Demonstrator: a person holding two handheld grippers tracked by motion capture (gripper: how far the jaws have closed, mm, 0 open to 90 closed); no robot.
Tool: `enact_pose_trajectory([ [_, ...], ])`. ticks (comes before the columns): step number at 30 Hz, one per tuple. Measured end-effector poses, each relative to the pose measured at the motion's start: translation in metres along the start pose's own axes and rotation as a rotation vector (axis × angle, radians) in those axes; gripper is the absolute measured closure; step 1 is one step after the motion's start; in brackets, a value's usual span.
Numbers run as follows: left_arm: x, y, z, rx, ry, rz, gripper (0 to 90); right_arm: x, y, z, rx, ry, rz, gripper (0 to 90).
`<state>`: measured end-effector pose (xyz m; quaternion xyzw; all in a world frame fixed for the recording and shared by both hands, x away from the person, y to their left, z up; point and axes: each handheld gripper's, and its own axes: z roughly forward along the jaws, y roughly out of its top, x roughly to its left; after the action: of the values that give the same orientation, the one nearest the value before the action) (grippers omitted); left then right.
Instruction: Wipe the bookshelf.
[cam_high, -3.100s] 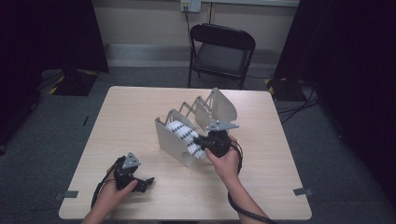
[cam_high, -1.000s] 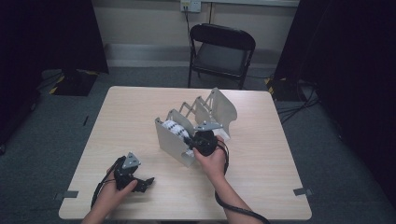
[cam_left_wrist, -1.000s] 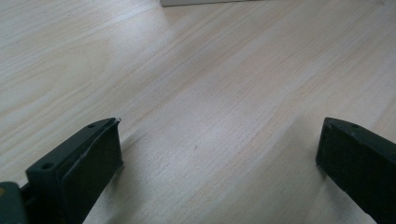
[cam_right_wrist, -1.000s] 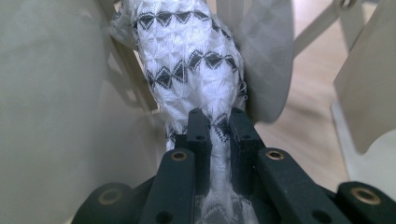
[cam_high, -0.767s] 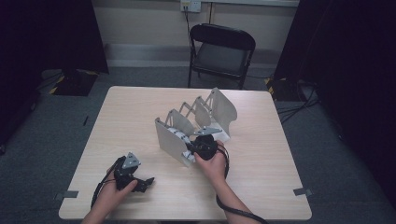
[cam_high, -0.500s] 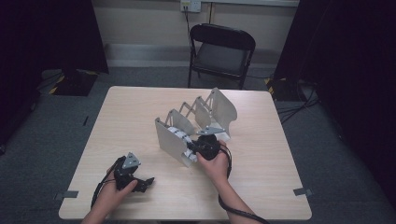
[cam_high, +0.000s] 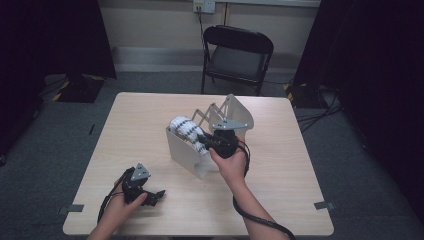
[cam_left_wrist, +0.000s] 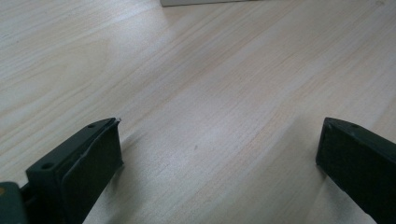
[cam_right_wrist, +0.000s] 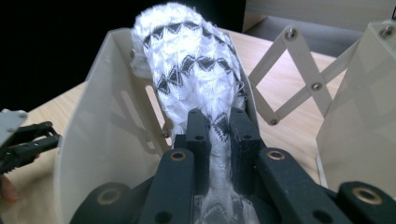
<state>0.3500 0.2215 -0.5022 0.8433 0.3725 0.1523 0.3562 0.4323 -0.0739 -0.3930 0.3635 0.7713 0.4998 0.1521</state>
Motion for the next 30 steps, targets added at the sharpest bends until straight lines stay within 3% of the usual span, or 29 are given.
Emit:
enact_pose_trajectory([
  [5,0.0,0.0,0.0,0.0,0.0,0.0,0.0,0.0,-0.011,0.012,0.036,0.023,-0.006,80.6],
  [15,0.0,0.0,0.0,0.0,0.0,0.0,0.0,-0.004,-0.038,0.026,0.122,0.021,-0.015,80.6],
  [25,0.0,0.0,0.0,0.0,0.0,0.0,0.0,-0.007,-0.075,0.042,0.252,0.026,-0.042,80.3],
  [30,0.0,0.0,0.0,0.0,0.0,0.0,0.0,-0.01,-0.08,0.037,0.251,0.042,-0.029,80.4],
])
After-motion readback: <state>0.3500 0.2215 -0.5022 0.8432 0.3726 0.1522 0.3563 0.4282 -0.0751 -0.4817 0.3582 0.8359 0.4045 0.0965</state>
